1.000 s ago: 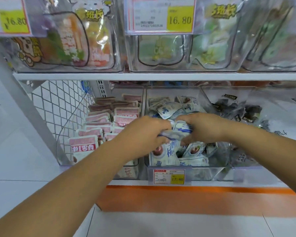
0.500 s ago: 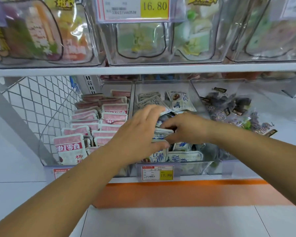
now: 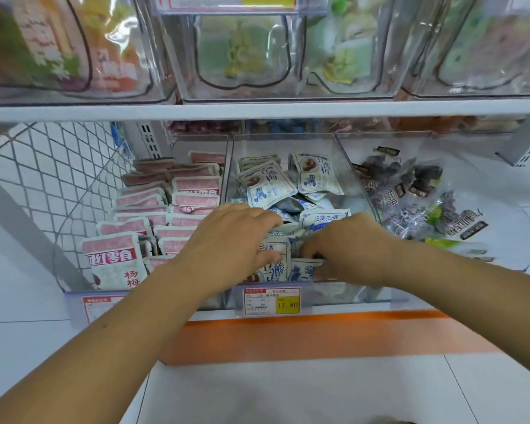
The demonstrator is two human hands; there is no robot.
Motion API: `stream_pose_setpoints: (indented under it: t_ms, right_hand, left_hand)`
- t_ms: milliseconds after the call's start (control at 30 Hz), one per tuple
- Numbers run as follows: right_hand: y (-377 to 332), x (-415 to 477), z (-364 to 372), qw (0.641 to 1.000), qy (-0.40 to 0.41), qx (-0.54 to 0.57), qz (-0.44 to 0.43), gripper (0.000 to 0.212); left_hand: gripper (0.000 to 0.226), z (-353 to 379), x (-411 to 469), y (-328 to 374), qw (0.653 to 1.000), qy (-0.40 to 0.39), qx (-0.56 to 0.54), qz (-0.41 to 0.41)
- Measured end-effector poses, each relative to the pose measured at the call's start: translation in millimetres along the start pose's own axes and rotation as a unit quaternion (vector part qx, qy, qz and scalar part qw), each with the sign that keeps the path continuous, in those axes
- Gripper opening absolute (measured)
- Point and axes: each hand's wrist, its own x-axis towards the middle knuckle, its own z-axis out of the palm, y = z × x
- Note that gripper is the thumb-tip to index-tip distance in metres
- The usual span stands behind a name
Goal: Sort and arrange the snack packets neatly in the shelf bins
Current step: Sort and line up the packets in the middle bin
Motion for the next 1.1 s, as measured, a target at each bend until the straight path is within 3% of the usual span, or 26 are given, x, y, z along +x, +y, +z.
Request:
stream_pose_setpoints:
  t_ms: [100, 200, 400, 567, 700, 867, 1000, 1100]
  right_hand:
    - [14.7, -17.5, -11.3, 0.998, 0.016, 0.055, 0.02, 0.012]
    - [19.5, -30.1, -14.3, 0.994, 0.05, 0.095, 0.006, 0.02]
    - [31.8, -37.3, -26.1, 0.98, 0.035, 0.192, 0.03, 0.021]
    - [8.1, -24.8, -3.5, 0.989, -0.036, 0.141, -0.008, 0.011]
    - [18.1, -26.3, -22.3, 0.977, -0.121, 0.175, -0.014, 0.03]
    - [25.7, 10.4, -62.7, 0.946, 0.035, 0.323, -0.027, 0.019]
    - [-8.9, 64.2, -49.3, 0.906, -0.113, 0.404, -0.061, 0.026]
    - [-9.4, 81.6, -46.5, 0.94, -0.101, 0.311, -0.1, 0.025]
  left_hand:
    - [0.052, 1.5, -2.7, 1.0, 1.0, 0.014, -0.013, -0.006]
    - [0.049, -0.8, -2.4, -0.6, 0.999, 0.013, -0.041, -0.003]
    - [0.045, -0.6, -3.1, -3.3, 0.998, 0.006, -0.056, 0.002]
    - [0.045, -5.3, -4.7, -3.1, 0.998, -0.038, -0.05, 0.014]
    - [0.054, -8.0, -16.9, -4.9, 0.995, -0.07, -0.043, 0.05]
    - [0.043, 0.0, -32.4, 7.1, 0.998, -0.024, -0.037, 0.048]
    - [0.028, 13.6, -39.4, 5.8, 0.997, 0.032, -0.004, 0.065]
    - [0.035, 15.0, -44.2, 11.2, 0.996, 0.051, -0.003, 0.073]
